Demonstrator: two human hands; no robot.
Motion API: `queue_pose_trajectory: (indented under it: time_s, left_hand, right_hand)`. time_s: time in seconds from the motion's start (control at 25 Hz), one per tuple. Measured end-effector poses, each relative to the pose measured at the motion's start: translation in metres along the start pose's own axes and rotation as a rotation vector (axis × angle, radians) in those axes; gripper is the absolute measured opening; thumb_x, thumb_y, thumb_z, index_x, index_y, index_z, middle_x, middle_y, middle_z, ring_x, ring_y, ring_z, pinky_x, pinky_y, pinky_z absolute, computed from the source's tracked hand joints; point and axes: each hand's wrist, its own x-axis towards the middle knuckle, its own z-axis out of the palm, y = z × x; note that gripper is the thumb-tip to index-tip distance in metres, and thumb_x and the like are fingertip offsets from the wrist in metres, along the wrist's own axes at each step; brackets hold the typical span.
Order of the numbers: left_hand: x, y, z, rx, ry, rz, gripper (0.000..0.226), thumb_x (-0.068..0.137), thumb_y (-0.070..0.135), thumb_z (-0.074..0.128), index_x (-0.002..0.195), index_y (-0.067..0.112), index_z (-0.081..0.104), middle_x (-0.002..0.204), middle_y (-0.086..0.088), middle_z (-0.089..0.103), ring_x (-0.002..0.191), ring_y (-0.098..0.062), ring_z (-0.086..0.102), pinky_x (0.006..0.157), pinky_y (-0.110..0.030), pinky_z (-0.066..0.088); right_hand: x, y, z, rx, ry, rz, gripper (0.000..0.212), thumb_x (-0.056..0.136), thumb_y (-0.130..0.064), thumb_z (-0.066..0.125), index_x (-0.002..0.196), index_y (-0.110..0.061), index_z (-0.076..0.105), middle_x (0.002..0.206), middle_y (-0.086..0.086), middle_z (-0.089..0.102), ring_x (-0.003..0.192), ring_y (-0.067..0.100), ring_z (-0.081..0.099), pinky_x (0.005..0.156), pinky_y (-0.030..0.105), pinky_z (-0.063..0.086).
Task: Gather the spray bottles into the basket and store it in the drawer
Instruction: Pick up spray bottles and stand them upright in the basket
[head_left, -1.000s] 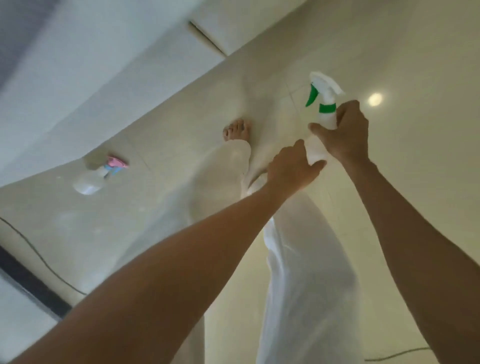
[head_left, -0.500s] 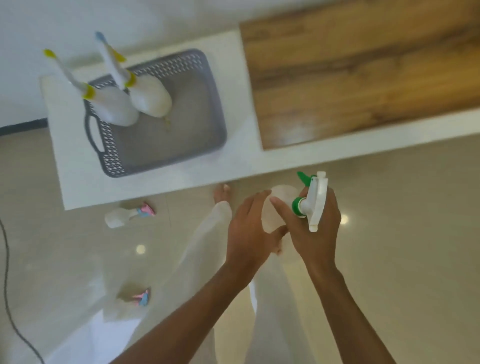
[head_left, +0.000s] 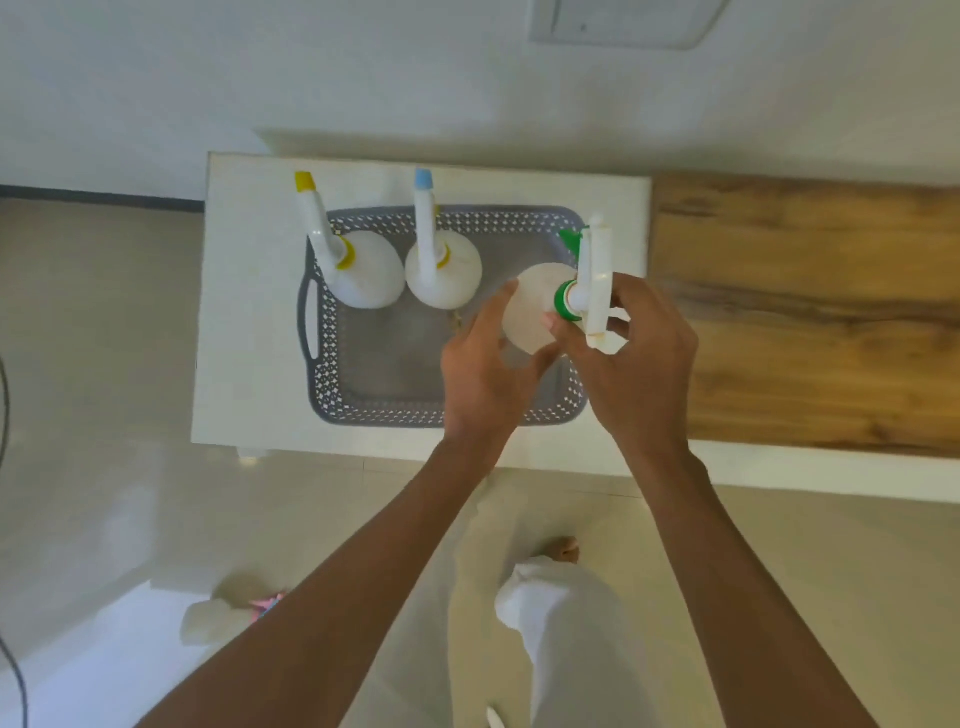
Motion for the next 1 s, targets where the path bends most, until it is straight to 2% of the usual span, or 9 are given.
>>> queue_pose_trajectory:
  time_s: [0.16, 0.28, 0.36, 0.52, 0.6, 0.72, 0.84, 0.92, 1.0]
  left_hand:
    - [0.03, -0.012, 0.013, -0.019, -0.02, -0.102, 0.075, 0.08, 0.033, 0.081, 0.146, 0.021, 0.048, 0.108, -0.01, 0.075, 0.099, -0.02, 0.072, 0.093, -0.038, 0.059]
    - [0.046, -0.023, 0.024, 0.02, -0.013, -0.112, 0.073, 0.084, 0.028, 0.077, 0.149, 0.021, 0.043, 0.096, -0.014, 0.071, 0.086, -0.023, 0.07, 0.086, -0.042, 0.059]
    - [0.052, -0.028, 0.03, 0.024, -0.006, -0.122, 0.073, 0.086, 0.026, 0.076, 0.149, 0.02, 0.041, 0.1, -0.012, 0.068, 0.086, -0.023, 0.067, 0.085, -0.041, 0.059]
    - [0.058, -0.04, 0.041, 0.063, -0.011, -0.141, 0.074, 0.088, 0.027, 0.073, 0.152, 0.019, 0.036, 0.132, -0.017, 0.061, 0.117, -0.031, 0.061, 0.095, -0.045, 0.055]
    - [0.057, -0.042, 0.045, 0.11, -0.009, -0.132, 0.074, 0.09, 0.028, 0.07, 0.154, 0.019, 0.032, 0.127, -0.019, 0.063, 0.113, -0.034, 0.063, 0.094, -0.046, 0.055]
    - [0.054, -0.04, 0.045, 0.113, 0.003, -0.156, 0.079, 0.091, 0.033, 0.069, 0.156, 0.021, 0.027, 0.117, -0.02, 0.067, 0.107, -0.035, 0.067, 0.093, -0.047, 0.056]
    - [0.037, -0.036, 0.036, 0.172, 0.027, -0.119, 0.077, 0.09, 0.043, 0.067, 0.154, 0.023, 0.029, 0.082, -0.013, 0.071, 0.078, -0.03, 0.072, 0.079, -0.046, 0.06]
    - [0.017, -0.036, 0.023, 0.194, 0.056, -0.078, 0.068, 0.091, 0.048, 0.063, 0.149, 0.024, 0.038, 0.088, -0.011, 0.075, 0.078, -0.027, 0.074, 0.073, -0.045, 0.062]
    - [-0.01, -0.042, 0.005, 0.225, 0.125, -0.053, 0.054, 0.095, 0.05, 0.057, 0.142, 0.026, 0.046, 0.098, -0.001, 0.076, 0.081, -0.021, 0.075, 0.068, -0.043, 0.062]
  right_hand:
    - [0.026, 0.009, 0.034, -0.041, -0.013, 0.008, 0.042, 0.077, -0.018, 0.087, 0.113, -0.005, 0.071, 0.107, 0.005, 0.071, 0.091, 0.003, 0.059, 0.077, 0.001, 0.05]
    - [0.038, 0.022, 0.052, -0.05, -0.024, -0.004, 0.042, 0.078, -0.021, 0.087, 0.112, -0.005, 0.069, 0.106, 0.007, 0.071, 0.091, 0.005, 0.06, 0.076, 0.001, 0.049]
    - [0.046, 0.028, 0.059, -0.066, -0.04, -0.013, 0.042, 0.079, -0.024, 0.087, 0.112, -0.005, 0.069, 0.106, 0.008, 0.071, 0.091, 0.007, 0.061, 0.076, -0.002, 0.047]
    - [0.051, 0.039, 0.067, -0.04, -0.075, -0.049, 0.043, 0.079, -0.023, 0.086, 0.112, -0.003, 0.067, 0.108, 0.012, 0.07, 0.093, 0.006, 0.058, 0.078, -0.002, 0.046]
    - [0.051, 0.043, 0.068, -0.035, -0.094, -0.073, 0.044, 0.08, -0.024, 0.085, 0.112, -0.001, 0.066, 0.109, 0.012, 0.069, 0.094, 0.006, 0.058, 0.079, -0.001, 0.047]
    - [0.052, 0.046, 0.064, -0.041, -0.149, -0.048, 0.05, 0.081, -0.027, 0.085, 0.119, -0.002, 0.064, 0.114, 0.013, 0.067, 0.097, 0.01, 0.06, 0.083, 0.014, 0.055]
    - [0.043, 0.048, 0.054, -0.067, -0.198, 0.019, 0.063, 0.078, -0.029, 0.086, 0.129, -0.006, 0.058, 0.122, 0.009, 0.062, 0.101, 0.013, 0.06, 0.086, 0.027, 0.058]
    - [0.033, 0.051, 0.045, -0.049, -0.167, 0.063, 0.063, 0.078, -0.028, 0.086, 0.13, -0.007, 0.057, 0.123, 0.008, 0.061, 0.102, 0.015, 0.061, 0.085, 0.032, 0.059]
    - [0.016, 0.054, 0.038, -0.047, -0.151, 0.099, 0.056, 0.083, -0.028, 0.082, 0.128, -0.007, 0.057, 0.123, 0.009, 0.062, 0.105, 0.021, 0.062, 0.085, 0.041, 0.06]
